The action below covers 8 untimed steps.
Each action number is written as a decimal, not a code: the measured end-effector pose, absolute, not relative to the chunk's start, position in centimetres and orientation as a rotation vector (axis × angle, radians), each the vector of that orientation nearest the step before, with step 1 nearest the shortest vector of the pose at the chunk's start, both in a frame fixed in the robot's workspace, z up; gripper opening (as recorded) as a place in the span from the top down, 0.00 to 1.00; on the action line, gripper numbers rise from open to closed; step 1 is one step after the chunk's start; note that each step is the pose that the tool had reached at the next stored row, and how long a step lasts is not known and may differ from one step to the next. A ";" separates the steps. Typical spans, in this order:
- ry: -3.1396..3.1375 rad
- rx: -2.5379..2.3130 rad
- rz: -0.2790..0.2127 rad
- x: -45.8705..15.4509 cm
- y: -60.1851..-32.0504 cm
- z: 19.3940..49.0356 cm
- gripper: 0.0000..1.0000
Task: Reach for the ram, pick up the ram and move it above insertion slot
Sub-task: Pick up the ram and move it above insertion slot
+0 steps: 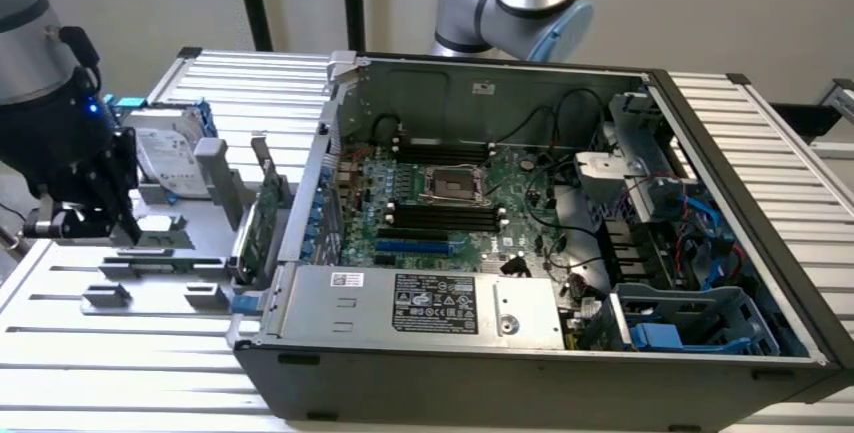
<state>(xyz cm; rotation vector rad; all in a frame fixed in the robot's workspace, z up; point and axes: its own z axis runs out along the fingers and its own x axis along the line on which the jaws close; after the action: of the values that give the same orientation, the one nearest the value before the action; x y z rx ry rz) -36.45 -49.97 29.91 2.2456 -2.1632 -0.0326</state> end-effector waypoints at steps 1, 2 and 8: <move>-2.163 2.247 -0.034 -36.2 -50.0 30.3 0.87; -2.162 2.249 -0.036 -35.9 -50.0 30.8 0.87; -2.159 2.258 -0.044 -34.5 -50.0 33.2 0.87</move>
<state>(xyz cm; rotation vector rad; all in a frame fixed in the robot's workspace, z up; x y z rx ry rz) -34.48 -49.96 33.16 2.2576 -2.1589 -0.0436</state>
